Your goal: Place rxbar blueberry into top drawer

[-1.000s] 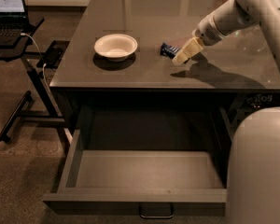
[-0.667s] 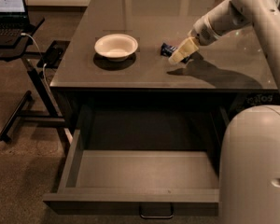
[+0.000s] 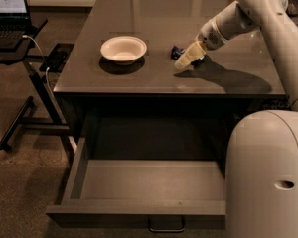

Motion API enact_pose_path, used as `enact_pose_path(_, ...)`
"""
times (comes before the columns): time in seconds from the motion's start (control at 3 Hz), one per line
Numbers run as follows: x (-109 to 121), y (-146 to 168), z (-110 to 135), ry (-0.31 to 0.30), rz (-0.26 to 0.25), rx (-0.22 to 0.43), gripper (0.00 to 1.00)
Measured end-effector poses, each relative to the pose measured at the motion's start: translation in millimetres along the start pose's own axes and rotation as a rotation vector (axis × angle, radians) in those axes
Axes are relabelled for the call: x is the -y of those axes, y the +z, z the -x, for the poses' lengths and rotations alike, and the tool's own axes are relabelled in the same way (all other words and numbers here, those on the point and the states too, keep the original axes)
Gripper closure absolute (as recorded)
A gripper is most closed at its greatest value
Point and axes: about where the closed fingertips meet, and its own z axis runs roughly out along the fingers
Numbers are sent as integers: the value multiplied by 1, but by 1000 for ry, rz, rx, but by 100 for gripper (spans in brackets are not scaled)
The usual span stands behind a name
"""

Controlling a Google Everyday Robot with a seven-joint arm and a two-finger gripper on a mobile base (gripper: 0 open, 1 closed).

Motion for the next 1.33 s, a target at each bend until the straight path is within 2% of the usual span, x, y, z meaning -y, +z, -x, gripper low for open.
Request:
enact_pose_path(0.33, 0, 0, 0, 0, 0, 0, 19)
enact_pose_path(1.33, 0, 0, 0, 0, 0, 0, 89)
